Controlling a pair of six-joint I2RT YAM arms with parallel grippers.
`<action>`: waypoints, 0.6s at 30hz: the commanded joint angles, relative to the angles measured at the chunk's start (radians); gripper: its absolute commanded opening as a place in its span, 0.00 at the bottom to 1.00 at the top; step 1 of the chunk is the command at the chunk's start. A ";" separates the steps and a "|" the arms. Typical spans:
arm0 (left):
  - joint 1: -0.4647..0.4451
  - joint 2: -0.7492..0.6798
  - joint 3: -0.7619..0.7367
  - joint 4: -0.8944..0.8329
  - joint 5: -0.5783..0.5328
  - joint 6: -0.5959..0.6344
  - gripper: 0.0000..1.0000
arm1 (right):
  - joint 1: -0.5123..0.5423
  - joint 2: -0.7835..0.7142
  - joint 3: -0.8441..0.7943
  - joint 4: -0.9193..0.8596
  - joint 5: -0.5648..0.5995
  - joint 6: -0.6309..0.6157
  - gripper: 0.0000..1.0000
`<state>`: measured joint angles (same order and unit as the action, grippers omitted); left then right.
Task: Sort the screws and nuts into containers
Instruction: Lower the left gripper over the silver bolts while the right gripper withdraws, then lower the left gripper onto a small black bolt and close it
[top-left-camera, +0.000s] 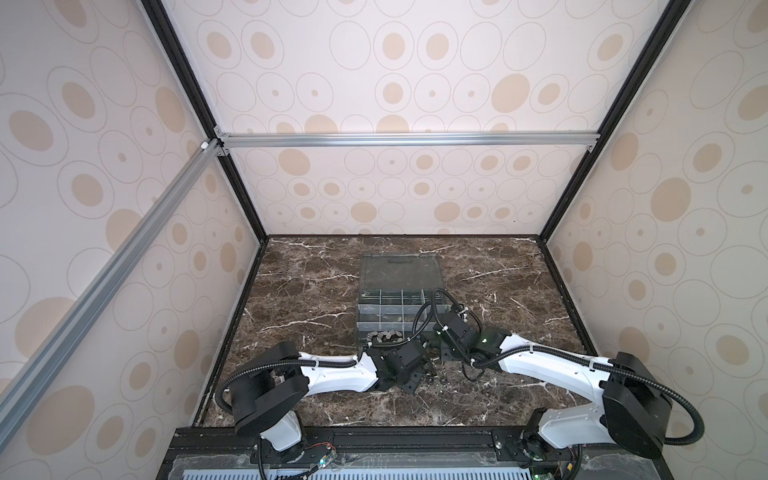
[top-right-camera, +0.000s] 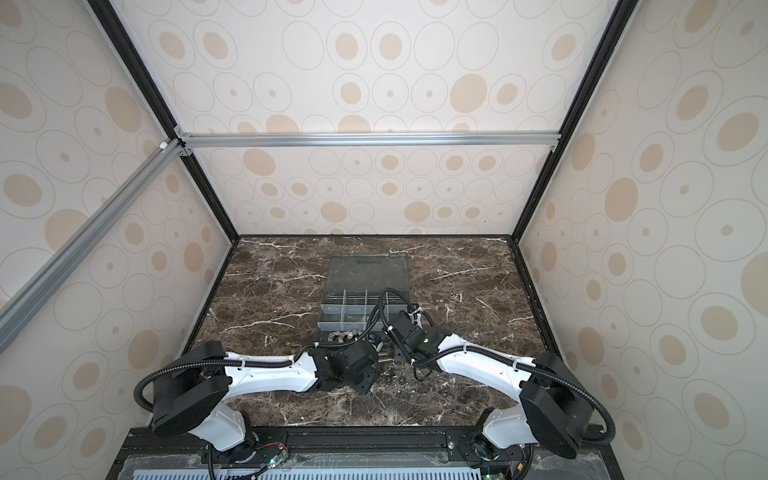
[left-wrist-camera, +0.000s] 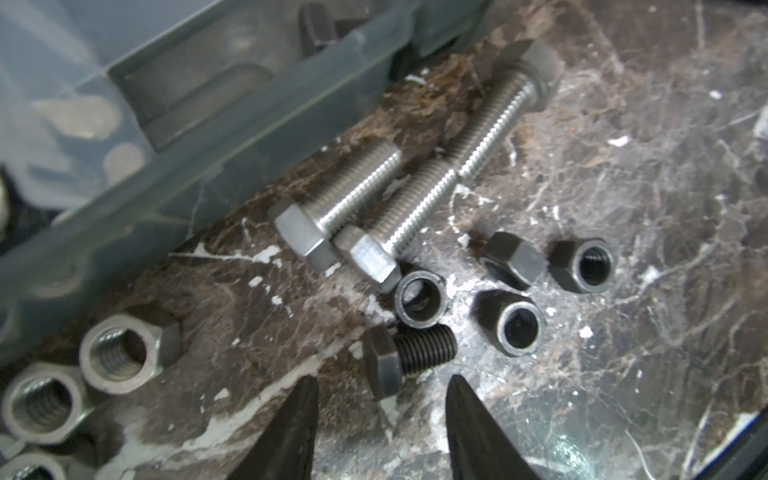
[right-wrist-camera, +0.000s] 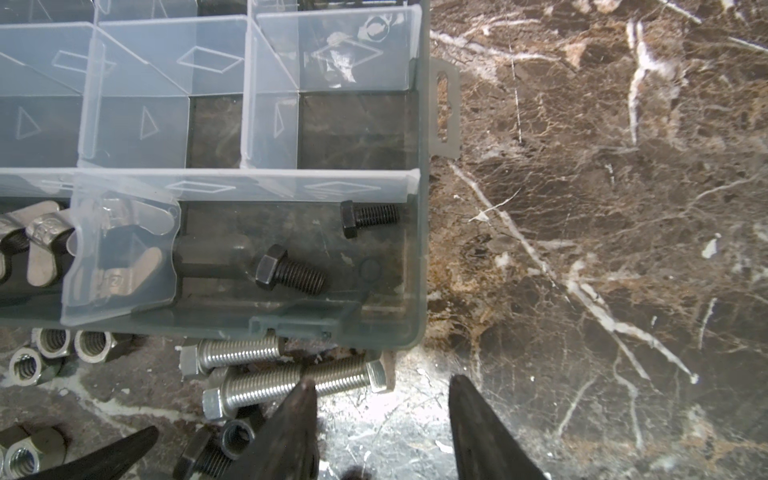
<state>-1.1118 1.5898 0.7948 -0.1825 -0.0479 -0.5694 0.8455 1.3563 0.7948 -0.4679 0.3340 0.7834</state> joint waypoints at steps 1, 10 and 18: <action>-0.006 -0.008 0.030 0.017 0.017 0.017 0.52 | -0.006 -0.023 -0.013 -0.014 0.001 0.019 0.54; -0.009 0.047 0.075 0.011 0.037 0.023 0.53 | -0.006 -0.030 0.001 -0.037 0.005 -0.006 0.55; -0.009 0.088 0.094 -0.037 -0.007 0.017 0.50 | -0.007 -0.058 0.005 -0.061 0.038 -0.017 0.56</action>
<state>-1.1122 1.6688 0.8589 -0.1791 -0.0235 -0.5644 0.8448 1.3239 0.7944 -0.4973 0.3405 0.7681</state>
